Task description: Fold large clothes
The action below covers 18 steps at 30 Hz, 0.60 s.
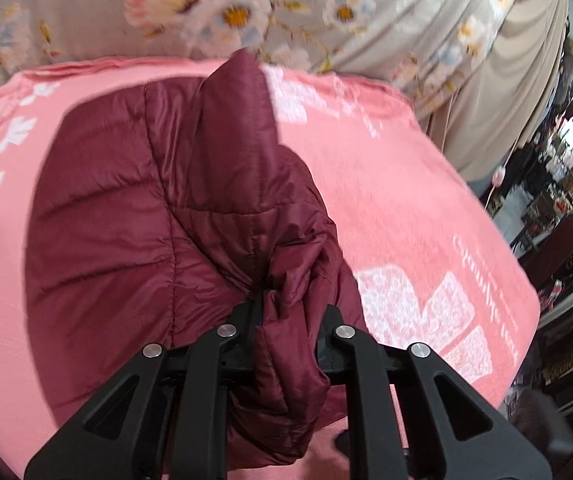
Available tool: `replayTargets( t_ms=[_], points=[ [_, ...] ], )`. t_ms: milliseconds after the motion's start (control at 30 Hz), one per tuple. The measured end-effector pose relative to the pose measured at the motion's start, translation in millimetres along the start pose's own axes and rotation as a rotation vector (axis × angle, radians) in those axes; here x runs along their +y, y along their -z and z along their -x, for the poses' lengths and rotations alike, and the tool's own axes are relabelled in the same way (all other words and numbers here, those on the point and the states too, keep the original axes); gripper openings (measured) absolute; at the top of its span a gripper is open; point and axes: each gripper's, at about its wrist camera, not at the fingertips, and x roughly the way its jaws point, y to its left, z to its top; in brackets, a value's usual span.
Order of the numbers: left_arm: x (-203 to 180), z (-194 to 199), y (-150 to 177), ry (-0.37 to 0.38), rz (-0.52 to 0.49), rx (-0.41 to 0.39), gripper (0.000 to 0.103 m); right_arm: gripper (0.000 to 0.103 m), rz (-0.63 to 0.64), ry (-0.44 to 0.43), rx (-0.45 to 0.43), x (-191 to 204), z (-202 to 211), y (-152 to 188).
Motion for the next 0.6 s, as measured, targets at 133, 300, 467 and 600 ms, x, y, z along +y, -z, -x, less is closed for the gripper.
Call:
replayTargets(
  t_ms=[133, 300, 467, 600],
  points=[
    [-8.4, -26.8, 12.3, -0.021, -0.016, 0.056, 0.014, 0.0, -0.022, 0.016, -0.001, 0.3, -3.6, 1.7],
    [-14.7, -47.3, 21.7, -0.051, -0.037, 0.092, 0.014, 0.0, -0.032, 0.02, 0.009, -16.7, -8.7, -2.9],
    [-15.5, -59.4, 25.9, -0.074, -0.045, 0.106, 0.014, 0.0, -0.035, 0.022, 0.02, -23.4, -14.5, -6.2],
    [-17.2, -63.0, 28.4, -0.096, -0.063, 0.103, 0.014, 0.0, -0.039, 0.02, 0.025, -25.5, -16.3, -4.6]
  ],
)
